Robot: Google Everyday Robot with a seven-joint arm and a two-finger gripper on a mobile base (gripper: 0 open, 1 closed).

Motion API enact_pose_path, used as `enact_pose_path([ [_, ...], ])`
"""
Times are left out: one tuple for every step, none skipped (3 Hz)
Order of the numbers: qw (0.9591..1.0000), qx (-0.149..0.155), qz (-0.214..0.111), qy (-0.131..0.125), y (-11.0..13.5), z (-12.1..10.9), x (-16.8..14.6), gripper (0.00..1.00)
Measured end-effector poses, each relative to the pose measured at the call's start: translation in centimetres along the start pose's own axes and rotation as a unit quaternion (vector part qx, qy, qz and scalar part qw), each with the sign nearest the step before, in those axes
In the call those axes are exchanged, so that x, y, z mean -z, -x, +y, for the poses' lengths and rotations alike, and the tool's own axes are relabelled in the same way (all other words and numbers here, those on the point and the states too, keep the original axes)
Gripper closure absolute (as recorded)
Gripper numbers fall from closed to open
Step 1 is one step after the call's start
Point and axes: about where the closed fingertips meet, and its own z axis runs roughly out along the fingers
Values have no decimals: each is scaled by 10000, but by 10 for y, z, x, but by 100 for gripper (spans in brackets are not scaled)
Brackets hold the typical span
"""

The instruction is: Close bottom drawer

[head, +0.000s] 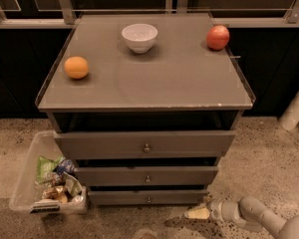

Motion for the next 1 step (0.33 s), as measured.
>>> enact_pose_path([
  [10000, 0, 0, 0, 0, 0, 0, 0],
])
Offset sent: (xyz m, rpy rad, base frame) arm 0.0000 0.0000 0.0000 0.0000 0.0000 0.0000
